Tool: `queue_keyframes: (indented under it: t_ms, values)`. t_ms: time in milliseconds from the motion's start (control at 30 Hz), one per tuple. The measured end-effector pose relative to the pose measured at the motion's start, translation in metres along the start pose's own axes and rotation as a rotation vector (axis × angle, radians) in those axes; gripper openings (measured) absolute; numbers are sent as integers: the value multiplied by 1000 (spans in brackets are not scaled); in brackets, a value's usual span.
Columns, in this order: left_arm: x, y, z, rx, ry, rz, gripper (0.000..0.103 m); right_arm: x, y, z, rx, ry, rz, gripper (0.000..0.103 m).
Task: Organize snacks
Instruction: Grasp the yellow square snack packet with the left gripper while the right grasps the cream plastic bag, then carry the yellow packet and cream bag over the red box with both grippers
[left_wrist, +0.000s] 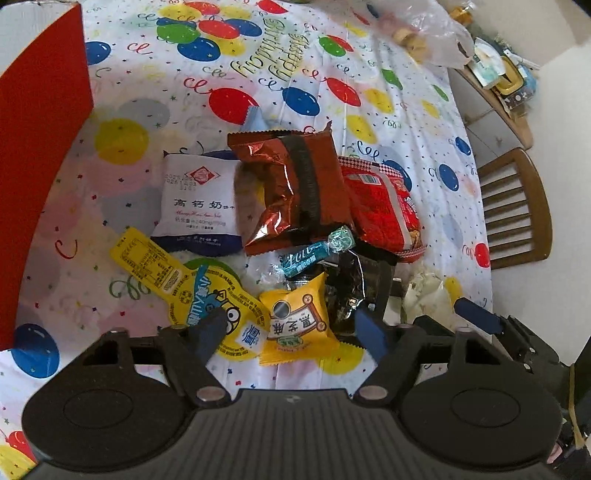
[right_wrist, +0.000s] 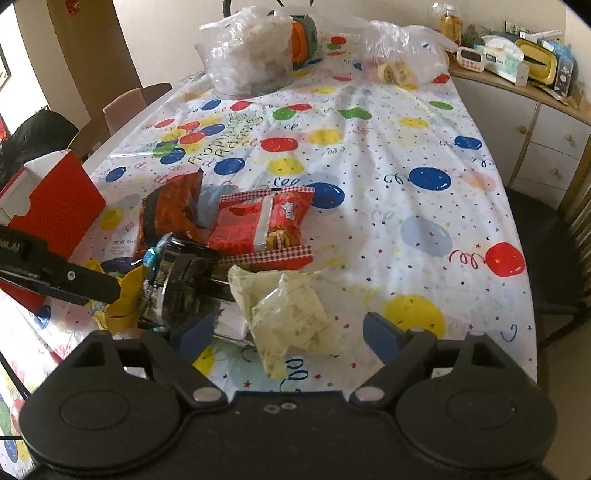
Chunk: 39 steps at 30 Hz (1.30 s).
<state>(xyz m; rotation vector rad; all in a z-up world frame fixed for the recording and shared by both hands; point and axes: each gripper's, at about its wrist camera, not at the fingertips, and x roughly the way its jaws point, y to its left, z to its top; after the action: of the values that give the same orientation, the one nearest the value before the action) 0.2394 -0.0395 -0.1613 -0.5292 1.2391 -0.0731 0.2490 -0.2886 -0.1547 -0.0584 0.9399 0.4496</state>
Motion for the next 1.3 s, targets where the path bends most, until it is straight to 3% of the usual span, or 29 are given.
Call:
queue_keyframes:
  t_ms: [300, 500, 667, 867, 1300]
  values:
    - [15, 2, 5, -41, 27, -29, 59, 14, -8, 4, 36, 27, 24, 78]
    - [15, 6, 3, -63, 30, -32, 37, 19, -8, 2, 41, 43, 51, 69]
    - [13, 7, 1, -64, 18, -31, 36, 19, -10, -1, 57, 46, 60, 51]
    - [10, 7, -1, -46, 8, -30, 34, 15, -8, -4, 72, 34, 66, 39]
    - [-27, -4, -20, 98, -46, 9, 34, -18, -6, -15, 146, -11, 28, 36]
